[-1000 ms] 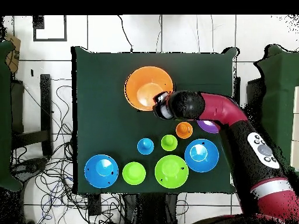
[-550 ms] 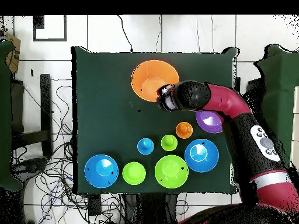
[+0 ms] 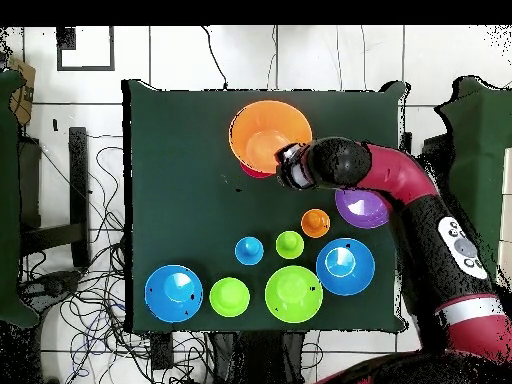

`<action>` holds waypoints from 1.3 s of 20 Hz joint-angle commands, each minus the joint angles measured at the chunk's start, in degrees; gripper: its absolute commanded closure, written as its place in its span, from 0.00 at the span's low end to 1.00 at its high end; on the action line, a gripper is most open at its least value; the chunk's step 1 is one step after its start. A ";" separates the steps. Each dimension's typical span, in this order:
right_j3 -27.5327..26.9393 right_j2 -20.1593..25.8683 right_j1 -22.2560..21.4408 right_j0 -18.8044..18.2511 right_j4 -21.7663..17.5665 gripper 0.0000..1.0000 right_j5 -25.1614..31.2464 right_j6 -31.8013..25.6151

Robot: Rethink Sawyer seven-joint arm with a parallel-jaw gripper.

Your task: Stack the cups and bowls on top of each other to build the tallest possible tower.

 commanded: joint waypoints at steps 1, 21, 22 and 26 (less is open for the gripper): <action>9.73 1.79 -4.58 0.42 -3.01 1.00 -1.83 -11.82; 17.03 -2.62 -7.94 6.02 -9.80 1.00 -13.87 -3.77; 17.00 -2.61 -8.11 5.95 -9.73 1.00 -13.86 -3.82; 17.99 -2.96 -8.29 5.93 -9.89 1.00 -15.67 -3.17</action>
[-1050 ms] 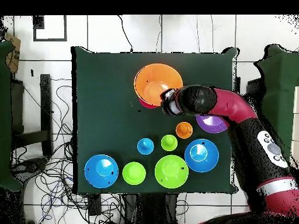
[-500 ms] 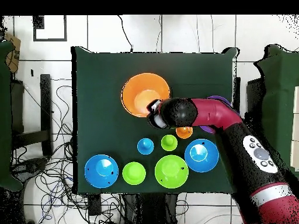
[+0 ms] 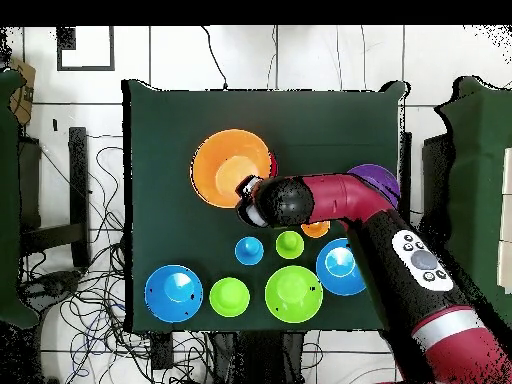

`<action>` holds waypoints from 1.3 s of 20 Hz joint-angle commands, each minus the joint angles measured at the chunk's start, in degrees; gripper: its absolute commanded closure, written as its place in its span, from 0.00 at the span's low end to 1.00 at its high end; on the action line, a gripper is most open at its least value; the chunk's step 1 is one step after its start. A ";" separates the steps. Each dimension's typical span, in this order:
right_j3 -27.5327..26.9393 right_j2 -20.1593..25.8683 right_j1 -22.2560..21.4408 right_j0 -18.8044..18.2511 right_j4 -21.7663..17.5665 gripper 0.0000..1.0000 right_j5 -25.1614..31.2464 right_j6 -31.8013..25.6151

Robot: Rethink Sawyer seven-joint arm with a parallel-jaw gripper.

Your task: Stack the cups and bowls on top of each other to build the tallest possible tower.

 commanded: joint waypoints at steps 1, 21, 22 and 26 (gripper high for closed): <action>2.97 -2.89 -0.20 1.38 -3.91 1.00 -5.10 -3.16; 6.64 -5.81 -7.85 4.63 -10.69 1.00 -35.53 3.86; 6.37 -7.88 -6.93 6.11 -10.52 1.00 -38.01 4.57; 5.95 -14.61 -3.40 10.57 -8.40 1.00 -44.96 5.56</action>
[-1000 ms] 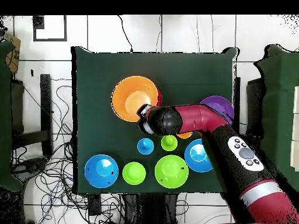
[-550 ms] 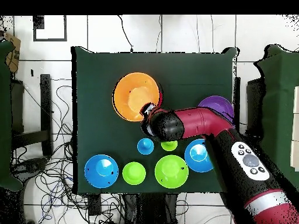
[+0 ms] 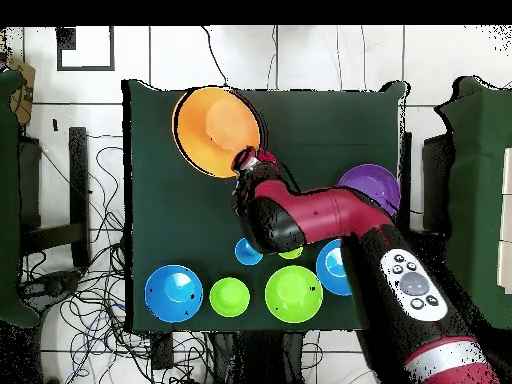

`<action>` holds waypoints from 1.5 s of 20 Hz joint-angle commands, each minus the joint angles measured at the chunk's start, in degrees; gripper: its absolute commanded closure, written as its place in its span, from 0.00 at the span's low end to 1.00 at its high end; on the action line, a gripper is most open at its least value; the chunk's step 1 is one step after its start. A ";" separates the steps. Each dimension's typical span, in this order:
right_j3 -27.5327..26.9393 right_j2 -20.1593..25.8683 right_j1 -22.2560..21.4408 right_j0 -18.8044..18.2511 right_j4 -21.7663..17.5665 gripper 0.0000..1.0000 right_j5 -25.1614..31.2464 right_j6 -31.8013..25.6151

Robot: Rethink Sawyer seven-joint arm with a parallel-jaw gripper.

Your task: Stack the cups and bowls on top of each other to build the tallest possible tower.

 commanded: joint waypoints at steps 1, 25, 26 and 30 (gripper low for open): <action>1.82 -8.77 4.52 5.96 -1.18 1.00 -8.91 4.93; 4.31 21.51 26.75 -20.99 7.10 1.00 19.43 -9.12; 4.07 21.74 26.97 -21.05 7.14 1.00 19.68 -9.07; 1.67 21.47 29.43 -21.34 5.66 1.00 20.34 -10.48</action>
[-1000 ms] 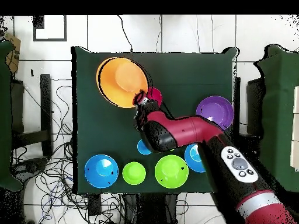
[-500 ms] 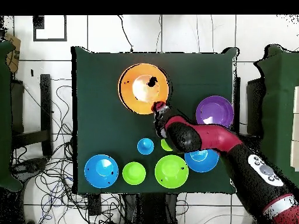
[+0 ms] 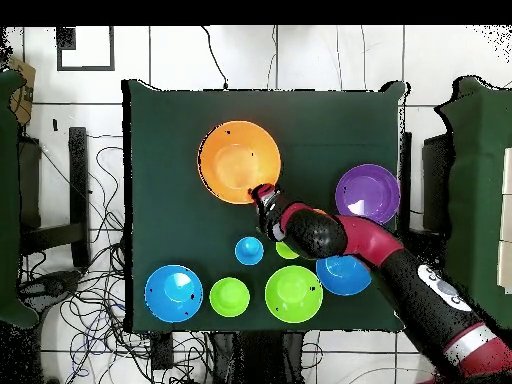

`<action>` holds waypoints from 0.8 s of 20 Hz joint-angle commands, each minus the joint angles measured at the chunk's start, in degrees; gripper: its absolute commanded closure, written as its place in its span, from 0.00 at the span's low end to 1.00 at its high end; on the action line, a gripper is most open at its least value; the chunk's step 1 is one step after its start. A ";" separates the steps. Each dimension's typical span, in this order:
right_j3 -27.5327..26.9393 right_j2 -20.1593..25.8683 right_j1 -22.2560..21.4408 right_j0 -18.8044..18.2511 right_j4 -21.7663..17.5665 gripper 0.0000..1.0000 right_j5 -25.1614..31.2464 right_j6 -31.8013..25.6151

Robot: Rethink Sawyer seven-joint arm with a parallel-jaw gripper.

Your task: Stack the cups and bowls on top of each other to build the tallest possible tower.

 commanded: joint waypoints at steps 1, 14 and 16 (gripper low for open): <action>-2.50 4.64 6.04 1.50 -0.09 1.00 5.51 -10.74; -9.46 2.45 5.01 1.26 -1.49 1.00 13.52 -15.12; -6.33 1.61 -1.49 1.61 -0.89 1.00 15.44 -12.13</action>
